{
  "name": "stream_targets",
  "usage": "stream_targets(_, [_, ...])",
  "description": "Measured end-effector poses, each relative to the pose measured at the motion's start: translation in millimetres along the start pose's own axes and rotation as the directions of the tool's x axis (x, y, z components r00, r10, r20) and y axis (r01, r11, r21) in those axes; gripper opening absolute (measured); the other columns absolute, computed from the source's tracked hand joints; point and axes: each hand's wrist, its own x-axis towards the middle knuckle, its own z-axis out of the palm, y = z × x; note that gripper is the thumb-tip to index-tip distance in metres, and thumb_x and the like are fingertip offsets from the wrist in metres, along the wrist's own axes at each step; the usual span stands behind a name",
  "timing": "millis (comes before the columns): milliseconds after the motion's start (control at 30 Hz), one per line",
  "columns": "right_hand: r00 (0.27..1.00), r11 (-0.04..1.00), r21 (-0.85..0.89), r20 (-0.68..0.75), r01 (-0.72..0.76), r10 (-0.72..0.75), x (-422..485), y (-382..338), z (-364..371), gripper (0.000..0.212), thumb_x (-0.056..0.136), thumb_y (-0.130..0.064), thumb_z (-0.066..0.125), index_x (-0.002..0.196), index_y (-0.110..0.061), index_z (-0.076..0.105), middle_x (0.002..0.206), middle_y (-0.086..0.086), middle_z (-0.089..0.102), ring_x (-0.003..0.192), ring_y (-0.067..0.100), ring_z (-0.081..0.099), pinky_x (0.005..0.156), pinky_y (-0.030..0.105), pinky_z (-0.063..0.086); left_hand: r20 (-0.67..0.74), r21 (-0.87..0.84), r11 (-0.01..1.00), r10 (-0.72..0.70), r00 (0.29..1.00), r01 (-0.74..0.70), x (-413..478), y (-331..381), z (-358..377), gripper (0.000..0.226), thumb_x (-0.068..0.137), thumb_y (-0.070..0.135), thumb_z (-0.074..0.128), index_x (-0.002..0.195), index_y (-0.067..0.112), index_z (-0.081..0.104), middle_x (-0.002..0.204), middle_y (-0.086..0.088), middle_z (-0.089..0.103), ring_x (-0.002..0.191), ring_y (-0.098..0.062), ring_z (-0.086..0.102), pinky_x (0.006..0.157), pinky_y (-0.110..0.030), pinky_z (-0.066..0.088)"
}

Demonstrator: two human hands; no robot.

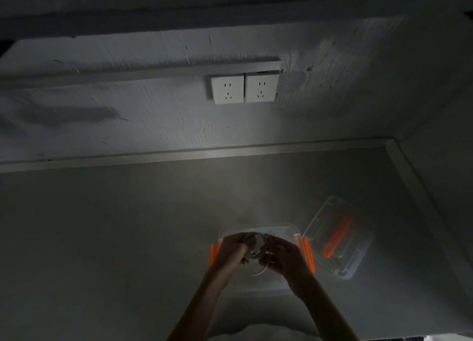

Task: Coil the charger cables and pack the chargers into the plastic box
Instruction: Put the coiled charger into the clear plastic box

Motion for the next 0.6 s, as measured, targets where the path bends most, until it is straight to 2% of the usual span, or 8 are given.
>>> stream_targets(133, [0.998,0.999,0.05,0.057,-0.012,0.009,-2,2,0,0.029,0.097,-0.015,0.05,0.124,-0.014,0.059,0.116,0.018,0.066,0.103,0.029,0.068,0.084,0.039,0.058,0.03,0.029,0.999,-0.019,0.999,0.018,2,1,2,0.02,0.083,0.009,0.063,0.091,0.021,0.077,0.097,-0.013,0.076,0.08,-0.023,0.068,0.068,-0.035,0.051])
stream_targets(233, [0.993,1.0,0.011,0.115,0.022,-0.023,-6,1,-2,0.034,0.093,-0.017,0.055,0.126,-0.018,0.055,0.121,0.016,0.061,0.106,0.029,0.066,0.089,0.045,0.057,0.038,0.045,0.996,-0.078,0.996,0.076,4,-2,1,0.023,0.086,0.007,0.06,0.106,0.006,0.072,0.105,-0.018,0.072,0.1,-0.033,0.067,0.084,-0.04,0.053])
stream_targets(333, [0.987,0.987,-0.094,0.111,0.128,-0.117,-9,-2,0,0.032,0.09,-0.014,0.06,0.123,-0.016,0.057,0.122,0.015,0.061,0.104,0.025,0.067,0.086,0.045,0.058,0.136,-0.162,0.981,-0.089,0.987,0.11,3,-9,-3,0.027,0.082,0.015,0.063,0.107,0.01,0.072,0.109,-0.014,0.072,0.107,-0.031,0.066,0.096,-0.044,0.05])
stream_targets(433, [0.991,0.991,-0.023,0.002,0.132,-0.132,-7,-7,-3,0.025,0.09,-0.01,0.059,0.115,-0.011,0.063,0.115,0.016,0.065,0.099,0.026,0.07,0.082,0.046,0.059,0.134,-0.298,0.932,-0.173,0.976,0.206,1,-5,-6,0.029,0.088,0.021,0.062,0.115,0.014,0.068,0.113,-0.017,0.071,0.103,-0.03,0.067,0.089,-0.042,0.054])
stream_targets(500, [0.993,0.993,0.018,-0.032,0.118,-0.117,-9,-11,-5,0.021,0.091,-0.014,0.06,0.111,-0.01,0.066,0.111,0.017,0.067,0.098,0.028,0.07,0.081,0.047,0.059,0.153,-0.235,0.95,-0.173,0.973,0.206,-4,-5,-10,0.027,0.091,0.011,0.056,0.116,0.004,0.066,0.107,-0.019,0.071,0.096,-0.032,0.068,0.087,-0.042,0.055])
stream_targets(600, [0.991,0.991,-0.035,0.028,0.129,-0.128,-13,-13,-4,0.022,0.093,-0.02,0.058,0.11,-0.009,0.067,0.11,0.016,0.068,0.097,0.026,0.071,0.079,0.046,0.06,0.166,-0.113,0.978,-0.156,0.974,0.176,-15,-6,-8,0.019,0.09,-0.004,0.053,0.099,-0.008,0.068,0.086,-0.021,0.069,0.081,-0.032,0.065,0.086,-0.049,0.054])
